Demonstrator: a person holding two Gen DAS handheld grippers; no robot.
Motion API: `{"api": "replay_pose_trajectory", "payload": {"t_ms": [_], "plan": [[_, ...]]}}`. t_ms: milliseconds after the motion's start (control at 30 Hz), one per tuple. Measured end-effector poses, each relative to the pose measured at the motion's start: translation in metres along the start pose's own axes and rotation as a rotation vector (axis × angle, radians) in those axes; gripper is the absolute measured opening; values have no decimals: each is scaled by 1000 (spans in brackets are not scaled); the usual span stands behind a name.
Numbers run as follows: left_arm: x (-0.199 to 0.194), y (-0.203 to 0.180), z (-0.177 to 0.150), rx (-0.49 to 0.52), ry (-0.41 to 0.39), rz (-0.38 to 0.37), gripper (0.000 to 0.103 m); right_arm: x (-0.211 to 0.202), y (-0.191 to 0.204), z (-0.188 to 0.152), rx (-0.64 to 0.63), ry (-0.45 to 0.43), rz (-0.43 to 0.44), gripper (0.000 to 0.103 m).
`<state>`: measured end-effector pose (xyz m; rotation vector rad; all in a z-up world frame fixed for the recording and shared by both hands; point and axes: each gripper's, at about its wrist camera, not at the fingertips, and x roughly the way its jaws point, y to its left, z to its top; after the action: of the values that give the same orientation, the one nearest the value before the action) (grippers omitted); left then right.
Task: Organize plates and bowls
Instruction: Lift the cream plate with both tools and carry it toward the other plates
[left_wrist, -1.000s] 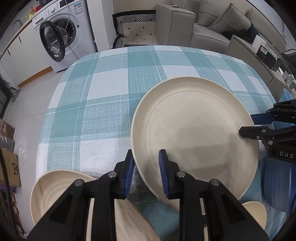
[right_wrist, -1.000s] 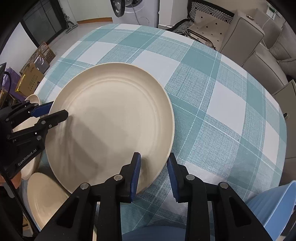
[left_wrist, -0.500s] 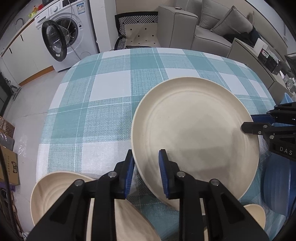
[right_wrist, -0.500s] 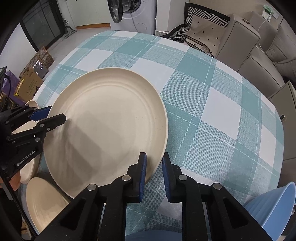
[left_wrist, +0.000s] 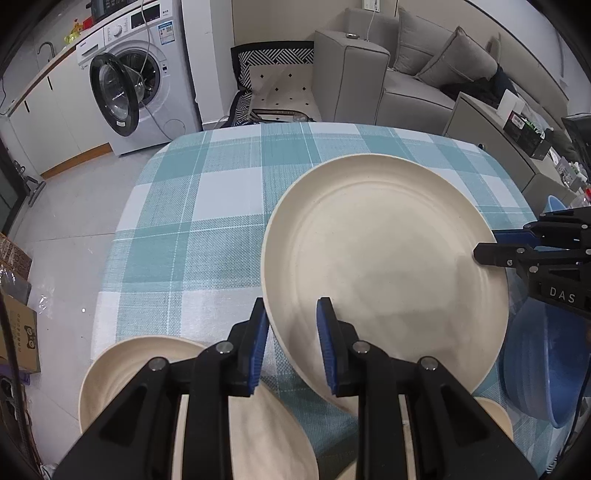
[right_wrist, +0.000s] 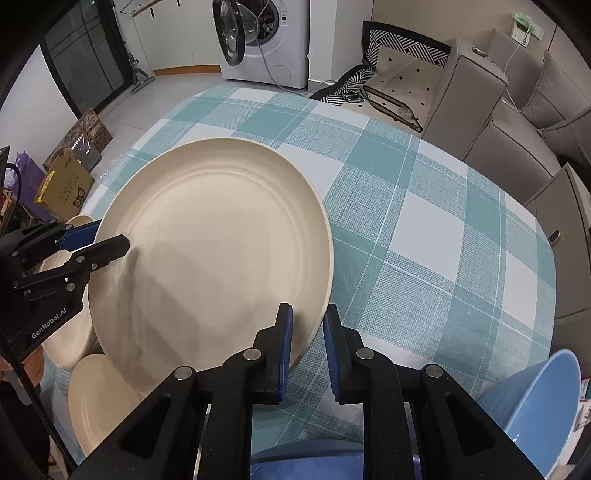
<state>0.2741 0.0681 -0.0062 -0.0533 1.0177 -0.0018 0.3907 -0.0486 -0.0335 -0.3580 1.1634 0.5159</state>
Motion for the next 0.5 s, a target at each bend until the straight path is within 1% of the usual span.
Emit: {"api": "replay_pose_trajectory", "payload": {"t_ms": [300, 500], "plan": [[-22, 2, -8, -8, -34, 1, 25, -28, 8, -6, 13, -71, 24, 17], [-37, 4, -16, -13, -54, -4, 25, -41, 13, -12, 17, -90, 41, 17]]}}
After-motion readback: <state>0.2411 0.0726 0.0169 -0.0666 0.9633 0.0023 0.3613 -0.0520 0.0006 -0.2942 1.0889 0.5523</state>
